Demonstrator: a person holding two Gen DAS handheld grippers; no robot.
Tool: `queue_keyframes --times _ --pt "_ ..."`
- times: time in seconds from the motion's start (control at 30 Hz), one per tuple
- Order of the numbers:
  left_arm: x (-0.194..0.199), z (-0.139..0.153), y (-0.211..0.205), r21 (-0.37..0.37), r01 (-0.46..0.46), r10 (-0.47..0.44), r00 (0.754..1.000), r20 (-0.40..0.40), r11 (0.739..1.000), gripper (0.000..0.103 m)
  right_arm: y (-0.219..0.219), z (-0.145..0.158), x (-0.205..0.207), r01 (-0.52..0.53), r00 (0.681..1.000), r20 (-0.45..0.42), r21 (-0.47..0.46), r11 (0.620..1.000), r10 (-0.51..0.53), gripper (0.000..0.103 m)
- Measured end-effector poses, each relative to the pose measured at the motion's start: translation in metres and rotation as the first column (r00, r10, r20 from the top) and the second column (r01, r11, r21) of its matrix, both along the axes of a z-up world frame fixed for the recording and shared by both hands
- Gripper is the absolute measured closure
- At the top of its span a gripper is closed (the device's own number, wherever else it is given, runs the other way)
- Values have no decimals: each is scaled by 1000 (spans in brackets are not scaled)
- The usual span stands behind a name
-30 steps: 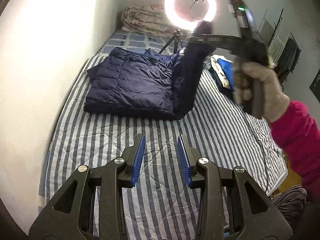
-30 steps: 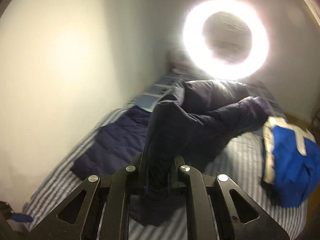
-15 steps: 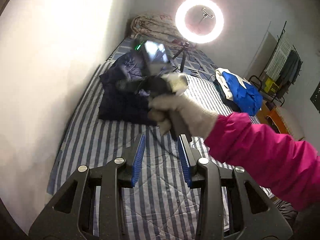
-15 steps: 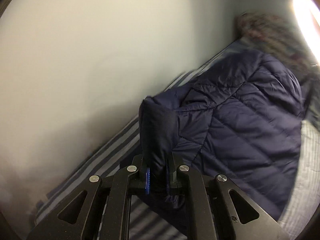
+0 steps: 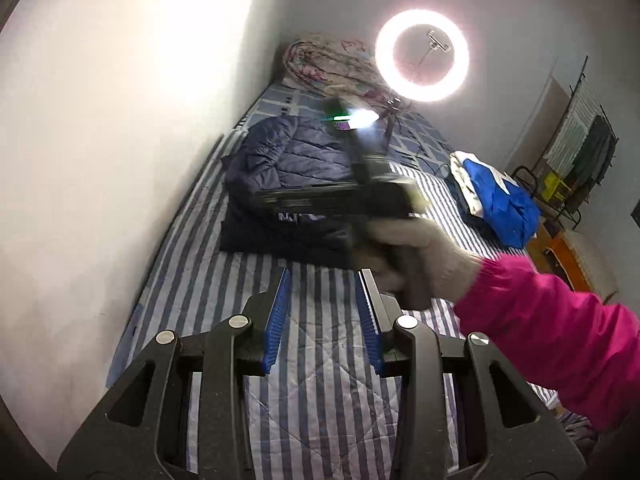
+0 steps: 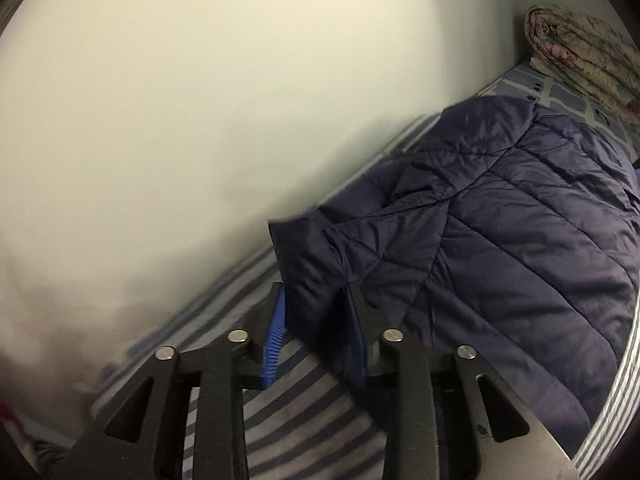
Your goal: Fold large clothes
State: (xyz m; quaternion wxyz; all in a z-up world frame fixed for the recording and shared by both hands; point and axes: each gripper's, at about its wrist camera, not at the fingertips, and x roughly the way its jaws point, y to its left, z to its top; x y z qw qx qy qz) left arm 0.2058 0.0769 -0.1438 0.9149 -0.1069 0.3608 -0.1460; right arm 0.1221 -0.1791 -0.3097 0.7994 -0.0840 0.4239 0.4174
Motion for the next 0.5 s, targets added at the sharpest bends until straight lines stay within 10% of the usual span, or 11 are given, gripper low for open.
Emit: queue_keyframes --times 0.3,0.5 --pt "81 -5 -5 72 -71 69 997 29 995 69 -123 29 -16 265 961 74 9 964 -265 69" --pt "163 -19 -24 205 -112 102 993 58 972 69 -158 -4 -8 376 926 -41 -12 927 -376 63"
